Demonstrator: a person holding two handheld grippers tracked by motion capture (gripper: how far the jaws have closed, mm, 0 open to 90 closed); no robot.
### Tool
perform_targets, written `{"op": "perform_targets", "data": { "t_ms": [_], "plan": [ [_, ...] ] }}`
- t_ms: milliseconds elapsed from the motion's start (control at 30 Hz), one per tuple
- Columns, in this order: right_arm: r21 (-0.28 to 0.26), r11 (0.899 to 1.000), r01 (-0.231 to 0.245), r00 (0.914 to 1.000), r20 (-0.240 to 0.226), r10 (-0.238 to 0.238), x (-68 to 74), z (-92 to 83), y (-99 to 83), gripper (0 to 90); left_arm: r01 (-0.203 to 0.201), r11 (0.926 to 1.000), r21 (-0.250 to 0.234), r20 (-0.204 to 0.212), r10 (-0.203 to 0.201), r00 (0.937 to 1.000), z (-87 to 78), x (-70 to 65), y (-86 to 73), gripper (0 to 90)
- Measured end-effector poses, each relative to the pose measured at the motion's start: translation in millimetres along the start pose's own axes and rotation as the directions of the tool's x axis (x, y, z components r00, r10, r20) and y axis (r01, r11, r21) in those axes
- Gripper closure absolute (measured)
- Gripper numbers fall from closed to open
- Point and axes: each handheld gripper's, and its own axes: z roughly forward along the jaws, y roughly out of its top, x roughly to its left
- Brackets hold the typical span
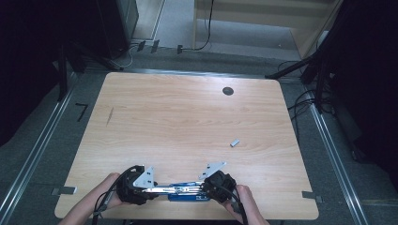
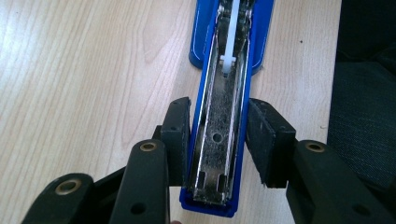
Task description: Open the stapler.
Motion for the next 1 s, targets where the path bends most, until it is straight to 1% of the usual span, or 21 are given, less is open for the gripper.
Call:
{"op": "perform_targets", "data": {
  "t_ms": [133, 267, 300, 433, 467, 500, 567, 600, 633, 667, 700, 733, 767, 800, 867, 900, 933, 967, 1000],
  "plan": [
    [-0.006, 1.0, 0.002, 1.0, 0.0, -0.002, -0.5, 0.0, -0.6, 90.0, 0.008, 1.0, -0.003, 0.011, -0.008, 0.9999, -0.2, 2.1, -1.4, 62.5],
    [-0.008, 1.0, 0.004, 1.0, 0.0, -0.004, -0.6, 0.0, -0.9, 90.0, 0.011, 0.9999, -0.01, 0.011, -0.01, 0.9999, 0.3, 2.2, -2.1, 62.5],
    [-0.008, 1.0, -0.003, 1.0, -0.006, 0.003, -0.8, -0.2, -1.2, 90.0, 0.011, 0.9999, -0.011, 0.011, -0.011, 0.9999, 0.5, 2.1, -2.0, 62.5],
    [-0.013, 1.0, -0.002, 0.9999, -0.011, 0.002, -1.5, -0.1, -1.7, 90.0, 0.01, 0.9996, -0.025, 0.011, -0.01, 0.9999, 0.8, 1.9, -2.6, 62.7],
    [-0.018, 1.0, 0.003, 0.9999, -0.016, -0.003, -2.0, -0.1, -2.0, 88.7, 0.009, 0.9996, -0.026, 0.016, -0.008, 0.9998, 1.0, 2.0, -2.9, 62.9],
    [-0.028, 1.0, 0.002, 0.9999, -0.012, -0.003, -1.0, -0.8, -3.0, 88.6, 0.005, 0.9996, -0.028, 0.019, -0.004, 0.9998, 1.4, 1.9, -3.0, 63.3],
    [-0.06, 0.998, 0.024, 0.9997, 0.005, -0.024, 0.1, -3.5, -4.5, 88.3, -0.001, 0.9998, -0.02, 0.022, 0.002, 0.9998, 2.1, 1.7, -2.8, 63.9],
    [-0.076, 0.997, 0.025, 0.9997, 0.01, -0.024, 0.1, -5.9, -4.9, 86.8, -0.001, 0.9998, -0.021, 0.026, 0.002, 0.9997, 3.2, 1.4, -2.7, 64.2],
    [-0.09, 0.996, 0.016, 0.9998, -0.006, -0.017, -0.4, -8.6, -4.8, 68.2, -0.002, 0.9997, -0.025, 0.032, 0.003, 0.9995, 4.3, 0.7, -2.0, 65.4],
    [-0.089, 0.996, 0.013, 0.9999, -0.007, -0.014, -0.7, -9.7, -4.2, 65.9, -0.004, 0.9996, -0.027, 0.029, 0.005, 0.9996, 5.3, -0.3, -0.5, 66.6],
    [-0.078, 0.997, 0.011, 0.9999, 0.011, -0.01, 0.0, -10.6, -4.4, 64.7, -0.011, 0.9997, -0.023, 0.023, 0.011, 0.9997, 5.3, -0.7, 1.2, 67.0],
    [-0.077, 0.997, 0.012, 0.9998, 0.018, -0.01, -0.7, -10.7, -5.0, 64.8, -0.012, 0.9996, -0.025, 0.024, 0.013, 0.9996, 5.4, -0.8, 2.1, 67.0],
    [-0.085, 0.996, 0.011, 0.9998, 0.018, -0.01, -2.8, -10.7, -5.9, 62.8, -0.015, 0.9995, -0.026, 0.023, 0.015, 0.9996, 5.6, -0.7, 2.7, 67.1],
    [-0.083, 0.997, -0.007, 0.9998, 0.016, 0.008, -3.8, -11.2, -6.7, 60.2, -0.016, 0.9995, -0.027, 0.023, 0.017, 0.9996, 5.7, -0.6, 3.0, 67.1],
    [-0.095, 0.995, -0.021, 0.9998, -0.001, 0.021, -6.6, -13.0, -7.7, 56.3, -0.018, 0.9995, -0.025, 0.023, 0.019, 0.9996, 5.5, -0.3, 3.5, 67.2],
    [-0.099, 0.995, -0.017, 0.9999, -0.001, 0.017, -7.6, -13.9, -7.7, 53.3, -0.016, 0.9995, -0.026, 0.023, 0.016, 0.9996, 5.6, -0.1, 3.6, 67.2],
    [-0.1, 0.995, -0.027, 0.9996, -0.003, 0.027, -7.5, -15.7, -7.8, 48.9, -0.016, 0.9996, -0.024, 0.024, 0.016, 0.9996, 5.6, 0.1, 3.9, 67.2],
    [-0.109, 0.994, -0.024, 0.9997, 0.002, 0.024, -8.5, -17.3, -7.9, 43.8, -0.016, 0.9996, -0.023, 0.025, 0.017, 0.9995, 5.5, 0.3, 4.1, 67.1],
    [-0.104, 0.994, -0.032, 0.9992, 0.022, 0.035, -9.3, -19.6, -7.9, 38.8, -0.017, 0.9996, -0.022, 0.026, 0.017, 0.9995, 5.4, 0.5, 4.2, 67.2]
  ]
}}
